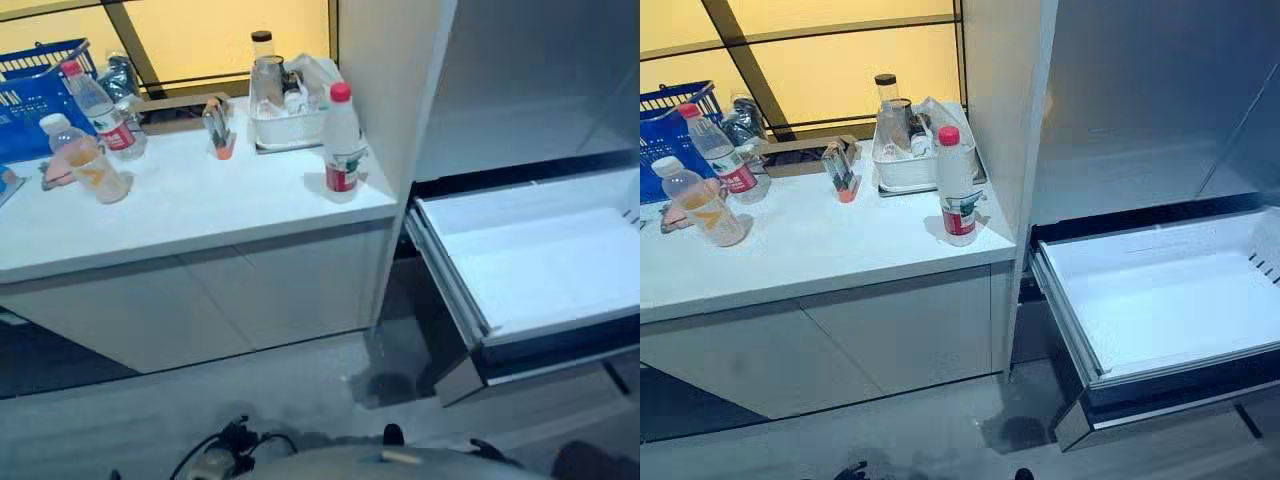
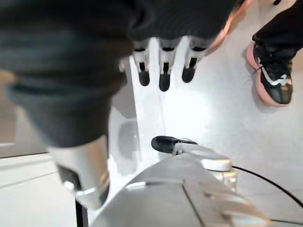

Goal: Take the drinks into the refrigerator

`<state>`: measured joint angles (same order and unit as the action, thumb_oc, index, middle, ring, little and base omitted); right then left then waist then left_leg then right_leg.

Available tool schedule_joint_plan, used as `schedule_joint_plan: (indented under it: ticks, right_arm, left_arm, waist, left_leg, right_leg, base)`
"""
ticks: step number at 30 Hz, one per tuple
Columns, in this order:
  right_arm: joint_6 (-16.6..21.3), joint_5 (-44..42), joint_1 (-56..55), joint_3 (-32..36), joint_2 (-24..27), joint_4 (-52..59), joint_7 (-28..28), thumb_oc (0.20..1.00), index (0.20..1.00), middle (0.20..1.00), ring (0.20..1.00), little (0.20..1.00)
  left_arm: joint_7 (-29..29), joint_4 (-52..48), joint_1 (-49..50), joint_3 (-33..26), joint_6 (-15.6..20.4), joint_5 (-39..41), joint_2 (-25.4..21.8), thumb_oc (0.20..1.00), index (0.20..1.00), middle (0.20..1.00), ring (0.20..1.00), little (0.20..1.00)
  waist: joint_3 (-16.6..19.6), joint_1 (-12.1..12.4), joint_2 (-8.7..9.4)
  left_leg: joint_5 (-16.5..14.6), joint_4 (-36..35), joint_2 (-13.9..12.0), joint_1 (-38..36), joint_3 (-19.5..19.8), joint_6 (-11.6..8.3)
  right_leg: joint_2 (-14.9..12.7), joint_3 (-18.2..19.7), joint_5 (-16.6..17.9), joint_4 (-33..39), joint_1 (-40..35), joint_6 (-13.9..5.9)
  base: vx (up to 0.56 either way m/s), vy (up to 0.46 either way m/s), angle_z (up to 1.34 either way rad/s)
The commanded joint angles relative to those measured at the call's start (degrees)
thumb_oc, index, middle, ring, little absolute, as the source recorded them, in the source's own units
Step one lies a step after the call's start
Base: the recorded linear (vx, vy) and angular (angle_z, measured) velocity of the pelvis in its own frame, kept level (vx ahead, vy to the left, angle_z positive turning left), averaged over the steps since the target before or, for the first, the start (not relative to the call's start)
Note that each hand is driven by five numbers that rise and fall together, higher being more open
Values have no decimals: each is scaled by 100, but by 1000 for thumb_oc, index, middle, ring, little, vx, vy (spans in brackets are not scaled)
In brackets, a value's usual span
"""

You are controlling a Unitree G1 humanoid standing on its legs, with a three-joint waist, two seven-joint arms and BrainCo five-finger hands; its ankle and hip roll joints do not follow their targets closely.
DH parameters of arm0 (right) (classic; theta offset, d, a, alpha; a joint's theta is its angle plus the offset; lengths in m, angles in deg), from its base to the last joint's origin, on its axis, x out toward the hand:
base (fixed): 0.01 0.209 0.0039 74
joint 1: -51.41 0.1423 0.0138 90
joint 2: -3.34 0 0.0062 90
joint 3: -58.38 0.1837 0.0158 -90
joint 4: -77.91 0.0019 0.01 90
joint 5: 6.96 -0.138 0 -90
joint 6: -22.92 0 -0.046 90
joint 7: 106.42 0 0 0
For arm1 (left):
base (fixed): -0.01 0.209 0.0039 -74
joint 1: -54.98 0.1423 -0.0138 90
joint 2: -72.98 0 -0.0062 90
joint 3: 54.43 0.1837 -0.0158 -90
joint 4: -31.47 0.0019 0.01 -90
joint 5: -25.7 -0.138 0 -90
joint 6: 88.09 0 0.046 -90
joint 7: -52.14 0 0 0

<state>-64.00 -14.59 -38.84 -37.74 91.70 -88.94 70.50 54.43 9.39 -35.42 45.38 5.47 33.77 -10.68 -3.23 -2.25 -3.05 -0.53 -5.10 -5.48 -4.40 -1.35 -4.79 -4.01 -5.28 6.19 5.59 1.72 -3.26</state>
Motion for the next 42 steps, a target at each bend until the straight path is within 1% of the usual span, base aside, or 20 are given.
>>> schedule_joint_plan:
  ticks: [1, 4, 7, 8, 9, 10, 12, 15, 18, 19, 20, 21, 22, 24, 27, 31, 32, 36, 38, 42]
  right_arm:
    - [30, -180, 285, 118, 58, -428, -12, 1000, 1000, 1000, 1000, 1000]
    - [36, -237, 272, 186, 87, -429, 5, 1000, 1000, 1000, 1000, 1000]
    - [44, -290, 256, 279, 132, -427, 5, 1000, 1000, 1000, 1000, 1000]
    - [47, -303, 247, 297, 123, -414, -3, 1000, 1000, 1000, 1000, 1000]
    - [34, -295, 264, 325, 133, -416, -7, 1000, 1000, 1000, 1000, 1000]
    - [13, -297, 259, 368, 158, -428, 25, 1000, 1000, 1000, 1000, 1000]
    - [13, -290, 251, 378, 172, -438, 45, 1000, 1000, 1000, 1000, 1000]
    - [-10, -297, 254, 401, 199, -453, 81, 1000, 1000, 1000, 1000, 1000]
    - [-30, -275, 227, 422, 209, -494, 147, 1000, 1000, 1000, 1000, 1000]
    - [-43, -277, 209, 425, 220, -516, 184, 1000, 1000, 1000, 1000, 1000]
    - [-43, -276, 209, 427, 217, -517, 185, 1000, 1000, 1000, 1000, 1000]
    - [-64, -253, 195, 427, 226, -550, 228, 1000, 1000, 1000, 1000, 1000]
    - [-64, -252, 195, 428, 222, -550, 228, 1000, 1000, 1000, 1000, 1000]
    - [-79, -203, 192, 398, 240, -577, 269, 1000, 1000, 1000, 1000, 1000]
    - [-80, -180, 204, 388, 255, -593, 275, 1000, 1000, 1000, 1000, 1000]
    - [-83, -169, 230, 379, 265, -619, 273, 1000, 1000, 1000, 1000, 1000]
    - [-81, -149, 230, 363, 248, -609, 257, 1000, 1000, 1000, 1000, 1000]
    - [-77, -138, 223, 368, 240, -610, 226, 1000, 1000, 1000, 1000, 1000]
    - [-76, -127, 209, 367, 227, -616, 171, 1000, 1000, 1000, 1000, 1000]
    - [-82, -122, 180, 363, 220, -615, 125, 1000, 1000, 1000, 1000, 1000]
  left_arm:
    - [-160, -301, -248, -122, 310, 515, 4, 1000, 1000, 1000, 1000, 1000]
    - [-249, -1172, -94, -2, 417, 854, -57, 1000, 1000, 1000, 1000, 1000]
    - [-361, -2349, 202, 121, 461, 1193, -204, 1000, 1000, 1000, 1000, 1000]
    - [-394, -2825, 319, 175, 463, 1231, -292, 1000, 1000, 1000, 1000, 1000]
    - [-447, -3252, 428, 285, 508, 1033, -432, 1000, 1000, 1000, 1000, 1000]
    - [-635, -3861, 594, 280, 510, 1323, -590, 1000, 1000, 1000, 1000, 1000]
    - [-683, -4020, 614, 314, 503, 1354, -653, 1000, 1000, 1000, 1000, 1000]
    - [-918, -4804, 650, 388, 509, 1459, -940, 1000, 1000, 1000, 1000, 1000]
    - [-1191, -5577, 651, 476, 542, 1489, -1323, 1000, 1000, 1000, 1000, 1000]
    - [-1318, -6084, 583, 544, 541, 1582, -1509, 1000, 1000, 1000, 1000, 1000]
    - [-1318, -6099, 590, 542, 530, 1585, -1517, 1000, 1000, 1000, 1000, 1000]
    - [-1466, -6561, 479, 597, 561, 1692, -1707, 1000, 1000, 1000, 1000, 1000]
    - [-1467, -6574, 486, 593, 553, 1697, -1715, 1000, 1000, 1000, 1000, 1000]
    - [-1618, -7115, 282, 691, 587, 2027, -1842, 1000, 1000, 1000, 1000, 1000]
    - [-1667, -7564, 44, 744, 628, 2334, -1923, 1000, 1000, 1000, 1000, 1000]
    - [-1658, -7928, -195, 734, 693, 2553, -1947, 1000, 1000, 1000, 1000, 1000]
    - [-1578, -8022, -268, 705, 726, 2765, -1839, 1000, 1000, 1000, 1000, 1000]
    - [-1404, -8112, -343, 586, 781, 3014, -1643, 1000, 1000, 1000, 1000, 1000]
    - [-1167, -8149, -405, 415, 831, 3142, -1432, 1000, 1000, 1000, 1000, 1000]
    - [-836, -7980, -499, 246, 887, 3067, -1274, 1000, 1000, 1000, 1000, 1000]
  waist:
    - [14, -46, 307]
    - [-10, -34, 287]
    - [-37, -15, 263]
    - [-47, -5, 253]
    - [-61, 4, 240]
    - [-59, 20, 228]
    - [-50, 20, 224]
    - [-35, 10, 192]
    - [-13, 1, 167]
    - [9, -15, 158]
    - [8, -11, 161]
    - [29, -32, 152]
    - [29, -29, 155]
    - [62, -64, 142]
    - [79, -100, 132]
    - [84, -137, 115]
    - [92, -159, 106]
    - [86, -180, 93]
    - [85, -193, 85]
    - [90, -220, 59]
  left_leg:
    - [32, 10, 117, 247, -77, 56]
    - [39, 10, 123, 255, -64, 58]
    - [47, 10, 123, 260, -48, 63]
    - [47, 10, 125, 264, -44, 64]
    - [48, 10, 130, 274, -44, 66]
    - [45, 10, 129, 271, -48, 68]
    - [40, 10, 128, 267, -57, 66]
    - [19, 10, 133, 254, -69, 67]
    - [-3, 10, 119, 229, -95, 64]
    - [-15, 10, 121, 213, -118, 62]
    - [-17, 10, 120, 210, -120, 62]
    - [-32, 10, 122, 192, -140, 61]
    - [-34, 10, 121, 190, -143, 61]
    - [-53, 10, 115, 166, -171, 61]
    - [-75, 10, 109, 140, -193, 61]
    - [-94, 10, 106, 112, -228, 59]
    - [-101, 10, 104, 99, -247, 58]
    - [-113, 10, 93, 65, -264, 59]
    - [-114, 10, 95, 48, -266, 59]
    - [-114, 10, 90, 31, -266, 58]
  right_leg:
    - [-251, 243, -624, -59, -392, -398]
    - [-256, 230, -623, -59, -386, -407]
    - [-264, 213, -616, -59, -380, -414]
    - [-269, 214, -613, -59, -378, -415]
    - [-267, 213, -618, -59, -373, -423]
    - [-274, 216, -618, -59, -367, -432]
    - [-275, 220, -622, -59, -365, -440]
    - [-280, 241, -627, -59, -358, -450]
    - [-279, 255, -633, -59, -362, -459]
    - [-278, 276, -634, -59, -366, -459]
    - [-277, 278, -635, -59, -368, -459]
    - [-277, 301, -635, -59, -371, -460]
    - [-277, 303, -636, -59, -371, -460]
    - [-275, 332, -639, -59, -380, -457]
    - [-275, 364, -636, -59, -379, -456]
    - [-266, 399, -643, -59, -381, -448]
    - [-256, 422, -648, -59, -389, -441]
    - [-250, 436, -656, -59, -411, -435]
    - [-243, 444, -666, -59, -432, -420]
    - [-237, 433, -682, -59, -453, -410]
  base:
    - [183, -40, -11]
    - [0, 0, 0]
    - [0, 0, 0]
    - [0, 0, 0]
    - [0, 0, 0]
    - [0, 0, 0]
    - [0, 0, 0]
    - [0, 0, 0]
    - [6, -1, -1]
    - [0, 0, 0]
    - [0, 0, 0]
    - [0, 0, 0]
    - [0, 0, 0]
    - [0, 0, 0]
    - [0, 0, 0]
    - [10, -2, -3]
    - [13, -4, -4]
    - [14, -11, -9]
    - [12, -10, -5]
    - [0, 0, 0]
